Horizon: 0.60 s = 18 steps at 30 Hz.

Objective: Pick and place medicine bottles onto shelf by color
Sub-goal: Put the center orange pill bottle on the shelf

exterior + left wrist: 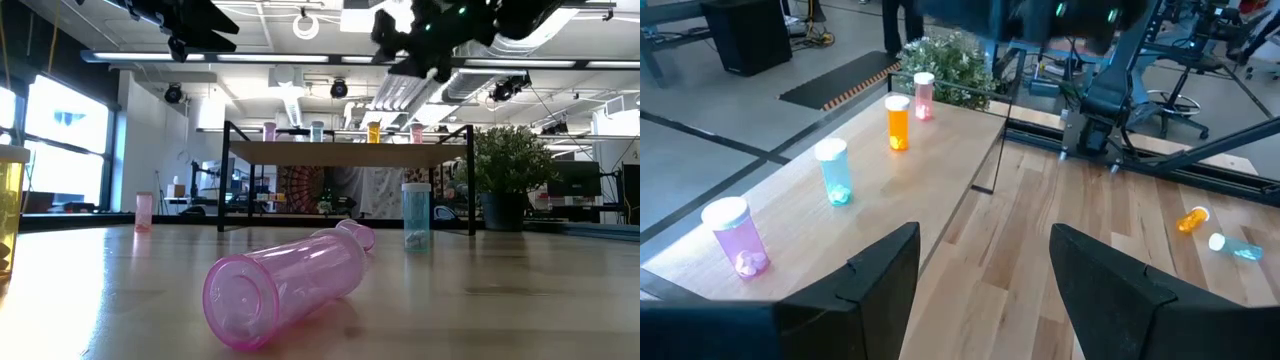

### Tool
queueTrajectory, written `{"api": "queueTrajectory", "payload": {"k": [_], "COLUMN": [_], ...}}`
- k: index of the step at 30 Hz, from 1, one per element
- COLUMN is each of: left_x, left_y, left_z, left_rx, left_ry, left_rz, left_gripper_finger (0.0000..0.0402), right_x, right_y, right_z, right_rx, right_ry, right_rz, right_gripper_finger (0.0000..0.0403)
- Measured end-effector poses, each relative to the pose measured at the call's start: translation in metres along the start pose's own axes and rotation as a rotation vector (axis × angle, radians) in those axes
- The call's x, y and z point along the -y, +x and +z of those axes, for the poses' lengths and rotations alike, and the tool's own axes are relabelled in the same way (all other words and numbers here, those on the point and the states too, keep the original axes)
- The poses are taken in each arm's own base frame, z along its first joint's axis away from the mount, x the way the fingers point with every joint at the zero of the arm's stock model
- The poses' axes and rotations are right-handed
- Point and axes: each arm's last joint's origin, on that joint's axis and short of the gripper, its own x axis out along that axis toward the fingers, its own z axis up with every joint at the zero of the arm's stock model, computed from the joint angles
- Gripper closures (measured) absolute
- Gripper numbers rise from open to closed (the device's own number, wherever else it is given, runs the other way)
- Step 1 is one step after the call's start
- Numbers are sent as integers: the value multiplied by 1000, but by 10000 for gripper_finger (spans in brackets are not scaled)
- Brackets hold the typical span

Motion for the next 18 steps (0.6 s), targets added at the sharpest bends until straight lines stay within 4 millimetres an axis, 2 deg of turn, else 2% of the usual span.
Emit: {"api": "queueTrajectory", "payload": {"k": [3, 8, 14, 18], "left_x": [0, 0, -6, -13], "left_y": [0, 4, 14, 19], "left_z": [0, 0, 4, 4], "left_rx": [0, 3, 43, 39], "left_ry": [0, -8, -35, -44], "left_rz": [0, -3, 25, 58], "left_gripper_finger": [187, 187, 187, 187], "right_x": [12, 34, 52, 57], "right_y": [-5, -3, 3, 5], "right_z": [16, 30, 66, 89], "right_rx": [-15, -149, -398, -503], "right_ry": [39, 65, -101, -183], "right_rz": [103, 262, 224, 337], "right_gripper_finger": [206, 206, 206, 206]}}
